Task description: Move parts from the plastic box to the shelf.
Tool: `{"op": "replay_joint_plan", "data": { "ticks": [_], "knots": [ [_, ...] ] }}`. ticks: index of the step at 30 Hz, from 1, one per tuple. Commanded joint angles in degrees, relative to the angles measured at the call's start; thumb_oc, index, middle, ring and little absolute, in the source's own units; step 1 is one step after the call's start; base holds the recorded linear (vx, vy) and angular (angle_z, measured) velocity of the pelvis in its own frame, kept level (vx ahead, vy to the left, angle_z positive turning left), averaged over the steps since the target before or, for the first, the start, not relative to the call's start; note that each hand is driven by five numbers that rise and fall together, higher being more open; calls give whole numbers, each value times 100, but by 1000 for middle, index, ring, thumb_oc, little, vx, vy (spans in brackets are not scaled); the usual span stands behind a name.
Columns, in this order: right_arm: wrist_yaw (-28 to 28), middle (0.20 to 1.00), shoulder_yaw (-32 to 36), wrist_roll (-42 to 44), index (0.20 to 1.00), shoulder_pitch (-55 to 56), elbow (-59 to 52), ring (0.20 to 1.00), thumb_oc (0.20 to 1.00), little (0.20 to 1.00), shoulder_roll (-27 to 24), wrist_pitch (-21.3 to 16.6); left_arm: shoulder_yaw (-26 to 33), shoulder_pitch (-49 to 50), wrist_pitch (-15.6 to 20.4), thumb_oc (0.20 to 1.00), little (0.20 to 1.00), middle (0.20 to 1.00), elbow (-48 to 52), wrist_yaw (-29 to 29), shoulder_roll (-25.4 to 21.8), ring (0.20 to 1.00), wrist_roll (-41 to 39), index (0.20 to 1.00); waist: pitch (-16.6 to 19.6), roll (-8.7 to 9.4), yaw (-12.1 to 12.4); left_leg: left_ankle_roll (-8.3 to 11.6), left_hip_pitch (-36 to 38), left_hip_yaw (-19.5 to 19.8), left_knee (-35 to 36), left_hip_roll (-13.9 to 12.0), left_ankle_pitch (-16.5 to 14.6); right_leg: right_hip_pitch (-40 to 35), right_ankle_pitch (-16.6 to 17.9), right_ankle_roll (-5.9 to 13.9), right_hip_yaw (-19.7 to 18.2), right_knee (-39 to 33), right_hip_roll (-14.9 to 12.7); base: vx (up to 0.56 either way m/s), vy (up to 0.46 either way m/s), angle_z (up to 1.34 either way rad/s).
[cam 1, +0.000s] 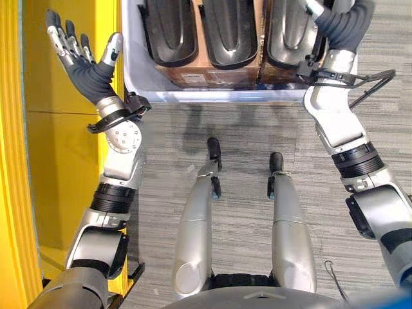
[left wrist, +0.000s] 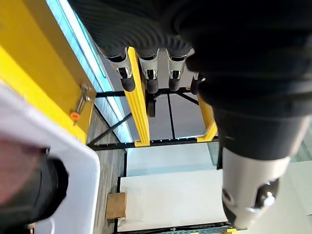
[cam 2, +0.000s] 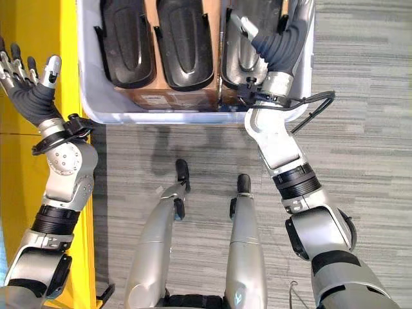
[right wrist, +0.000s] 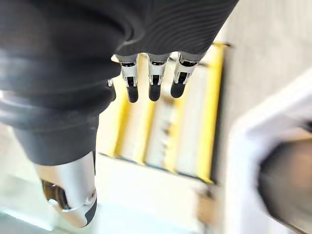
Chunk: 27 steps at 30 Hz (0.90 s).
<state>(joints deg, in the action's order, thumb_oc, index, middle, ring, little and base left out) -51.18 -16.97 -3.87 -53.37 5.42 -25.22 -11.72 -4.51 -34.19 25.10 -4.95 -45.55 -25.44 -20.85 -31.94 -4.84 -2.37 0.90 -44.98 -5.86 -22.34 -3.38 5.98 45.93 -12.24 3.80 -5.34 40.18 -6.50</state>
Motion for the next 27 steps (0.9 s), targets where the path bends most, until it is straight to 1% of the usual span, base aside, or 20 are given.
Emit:
{"op": "replay_joint_plan", "data": {
  "ticks": [1,3,5,6,7,8,9,10,13,14,15,16,18,20,21,24,25,26,27],
  "knots": [
    [-663,1000,351,-587,1000,179,-288,1000,1000,1000,122,-125,176,-5,368,1000,1000,1000,115,-451,1,1000,573,1000,215,-186,-25,-34,177,274,-221,407,-891,-202,18,-463,279,-326,403,-4,93,-8],
    [-626,1000,404,-505,1000,309,-375,1000,1000,1000,159,-107,204,10,352,1000,1000,1000,141,-510,23,1000,574,1000,215,-198,-81,-22,199,255,-198,407,-898,-195,8,-470,238,-325,421,-5,56,-8],
    [-469,1000,442,-376,1000,369,-381,1000,1000,1000,185,0,223,-19,323,1000,1000,1000,126,-492,20,1000,549,1000,215,-209,-115,-22,214,230,-186,405,-902,-186,8,-478,221,-330,423,-12,27,-12],
    [-434,1000,430,-223,1000,373,-310,1000,1000,1000,186,157,233,-57,298,1000,1000,1000,116,-470,15,1000,500,1000,215,-222,-126,-25,239,210,-171,402,-903,-188,12,-491,215,-338,419,-2,21,-10],
    [-472,1000,417,-318,1000,351,-218,1000,1000,1000,156,292,231,-95,278,1000,1000,1000,89,-465,2,1000,487,1000,215,-234,-130,-22,255,205,-167,400,-901,-195,7,-499,209,-334,416,0,21,-6],
    [-504,1000,413,-410,1000,309,-134,1000,1000,1000,125,313,221,-127,283,1000,1000,1000,52,-463,-14,1000,448,1000,215,-243,-129,-21,261,201,-166,398,-900,-195,5,-505,210,-330,413,0,0,0],
    [-409,1000,416,-419,1000,277,-53,1000,1000,1000,81,413,199,-161,307,1000,1000,1000,4,-517,-51,1000,447,1000,215,-241,-130,-14,275,200,-174,391,-904,-200,6,-502,222,-317,399,0,0,0],
    [-352,1000,407,-386,1000,226,12,1000,1000,1000,47,478,200,-184,358,1000,1000,1000,-15,-592,-56,1000,438,1000,215,-245,-119,-14,287,194,-167,392,-902,-203,7,-508,233,-319,391,0,0,0],
    [-178,1000,319,-84,1000,59,187,1000,1000,1000,-49,586,222,-269,299,1000,1000,1000,-18,-676,-153,1000,515,1000,215,-251,-92,-4,282,199,-172,392,-895,-182,1,-518,253,-290,383,0,0,0],
    [-90,1000,282,-127,1000,-47,275,1000,1000,1000,-107,641,229,-301,272,1000,1000,1000,-3,-674,-210,1000,462,1000,215,-245,-67,-2,277,200,-165,395,-891,-172,-2,-528,277,-285,387,-7,-46,2],
    [-149,1000,225,-280,1000,-167,352,1000,1000,1000,-148,702,219,-345,198,1000,1000,1000,0,-621,-226,1000,435,1000,215,-239,-31,-3,264,219,-172,404,-888,-170,-3,-533,306,-282,372,-8,-61,4],
    [-182,1000,205,-606,1000,-264,409,1000,1000,1000,-199,707,211,-379,150,1000,1000,1000,-13,-565,-221,1000,400,1000,215,-230,-9,-3,234,238,-192,406,-893,-145,-11,-530,325,-259,367,-3,-50,12],
    [-183,1000,142,-1121,1000,-426,371,1000,1000,1000,-265,763,187,-407,189,1000,1000,1000,-59,-525,-210,1000,408,1000,215,-219,27,-11,192,253,-212,413,-900,-112,-13,-520,370,-242,353,4,-33,17],
    [-69,1000,54,-1316,1000,-530,302,1000,1000,1000,-314,889,162,-413,154,1000,1000,1000,-32,-527,-203,1000,430,1000,215,-210,56,-19,169,267,-227,423,-905,-97,-16,-515,392,-230,347,17,-27,9],
    [13,1000,-106,-1067,1000,-604,233,1000,1000,1000,-274,1172,147,-368,90,1000,1000,1000,1,-511,-168,1000,447,1000,215,-202,86,-23,143,279,-245,421,-914,-70,-14,-510,402,-219,340,16,-17,9],
    [69,1000,-190,-952,1000,-588,295,1000,1000,1000,-260,1294,103,-355,108,1000,1000,1000,-17,-532,-151,1000,486,1000,215,-193,95,-31,97,292,-278,423,-924,-29,-20,-510,414,-188,341,5,-6,3],
    [142,1000,-227,-710,1000,-583,366,1000,1000,1000,-246,1399,80,-351,123,1000,1000,1000,-24,-537,-145,1000,497,1000,215,-195,103,-35,60,300,-302,420,-936,12,-31,-512,415,-154,341,0,0,0],
    [-45,1000,-261,-333,1000,-580,486,1000,1000,1000,-188,1486,55,-354,95,1000,1000,1000,-28,-543,-123,1000,529,1000,215,-193,118,-36,16,306,-333,414,-942,50,-41,-521,419,-118,343,0,0,0],
    [-116,1000,-243,-109,1000,-552,553,1000,1000,1000,-174,1449,38,-355,96,1000,1000,1000,-30,-562,-118,1000,546,1000,215,-189,116,-38,-12,308,-351,411,-945,73,-45,-522,425,-103,344,0,0,0]
  ]
}}
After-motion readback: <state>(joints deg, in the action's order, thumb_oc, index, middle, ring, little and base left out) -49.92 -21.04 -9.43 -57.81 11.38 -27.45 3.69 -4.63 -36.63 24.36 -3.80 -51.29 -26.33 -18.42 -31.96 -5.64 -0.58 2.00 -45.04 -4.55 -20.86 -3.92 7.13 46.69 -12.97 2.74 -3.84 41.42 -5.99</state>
